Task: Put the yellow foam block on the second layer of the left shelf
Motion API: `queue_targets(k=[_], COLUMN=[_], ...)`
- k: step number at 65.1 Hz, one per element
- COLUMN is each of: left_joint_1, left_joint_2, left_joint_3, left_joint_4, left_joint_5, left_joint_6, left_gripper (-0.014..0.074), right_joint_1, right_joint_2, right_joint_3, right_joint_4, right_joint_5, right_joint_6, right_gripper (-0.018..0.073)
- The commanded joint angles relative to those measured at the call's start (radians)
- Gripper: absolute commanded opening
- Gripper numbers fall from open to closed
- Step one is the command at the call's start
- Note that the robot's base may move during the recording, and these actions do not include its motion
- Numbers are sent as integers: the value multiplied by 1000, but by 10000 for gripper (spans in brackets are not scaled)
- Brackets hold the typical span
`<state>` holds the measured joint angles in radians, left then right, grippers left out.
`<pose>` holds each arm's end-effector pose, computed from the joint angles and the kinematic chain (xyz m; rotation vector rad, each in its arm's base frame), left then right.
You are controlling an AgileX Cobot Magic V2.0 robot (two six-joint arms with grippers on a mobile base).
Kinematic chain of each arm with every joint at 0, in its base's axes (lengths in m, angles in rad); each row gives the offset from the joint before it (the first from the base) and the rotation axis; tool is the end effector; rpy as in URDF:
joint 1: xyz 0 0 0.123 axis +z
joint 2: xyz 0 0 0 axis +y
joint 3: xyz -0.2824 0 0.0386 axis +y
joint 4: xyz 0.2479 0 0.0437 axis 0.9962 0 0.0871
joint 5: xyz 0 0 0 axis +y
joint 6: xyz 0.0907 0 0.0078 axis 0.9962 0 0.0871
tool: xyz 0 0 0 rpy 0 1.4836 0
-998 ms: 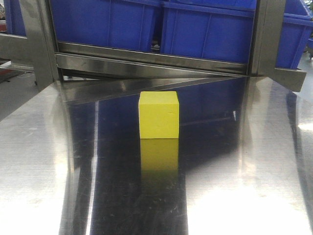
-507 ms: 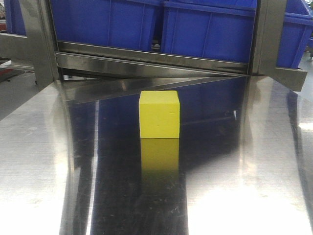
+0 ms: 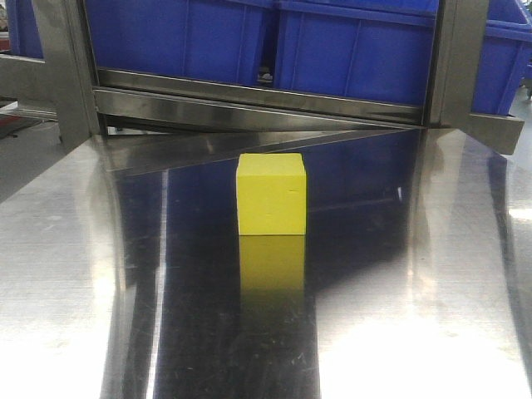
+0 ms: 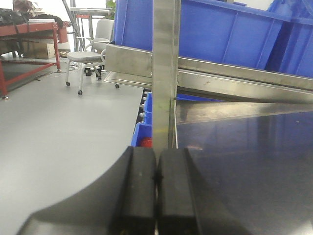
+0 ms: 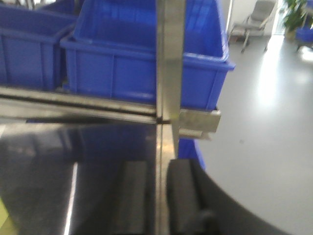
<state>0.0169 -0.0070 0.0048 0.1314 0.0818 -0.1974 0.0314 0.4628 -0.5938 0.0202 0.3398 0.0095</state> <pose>0.0561 0.0019 0.2045 -0.0735 1.5608 -0.0307 0.0949 0.0036 0.3482 -0.0075 1.6926 0.0506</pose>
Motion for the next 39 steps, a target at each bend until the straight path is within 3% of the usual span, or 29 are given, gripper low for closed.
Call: queue_targets(k=[1,4,10,23,27,32,39], left_joint_1=[-6,-6,-6,-6,-6,-6,-6], left_joint_2=[8,8,8,8,8,8,8], left_joint_3=[26,26,26,26,26,26,26], left_joint_4=[-2,-2,-2,-2,-2,-2,-2], left_joint_5=[-82,-88,-88,-88,-88,-88,-88], left_joint_6=[-4,-4,-4,-4,-4,-4,-4], left_gripper=[136,136,136,136,136,136,136], right_joint_1=[46,82,164,382,442,515,591], right_joint_2=[137,205,337,605,680,805,955], right_joint_3=[-131,-188,-304,-527,-591,-699,-837], right_joint_4=[3,3,0,-5,-5,-15,-84], right_joint_5=[1,55,188,370,417,489,587], right_joint_6=[-3,-3,-3,11,72,239,394], right_gripper=[463,548,631,633,633,633,633])
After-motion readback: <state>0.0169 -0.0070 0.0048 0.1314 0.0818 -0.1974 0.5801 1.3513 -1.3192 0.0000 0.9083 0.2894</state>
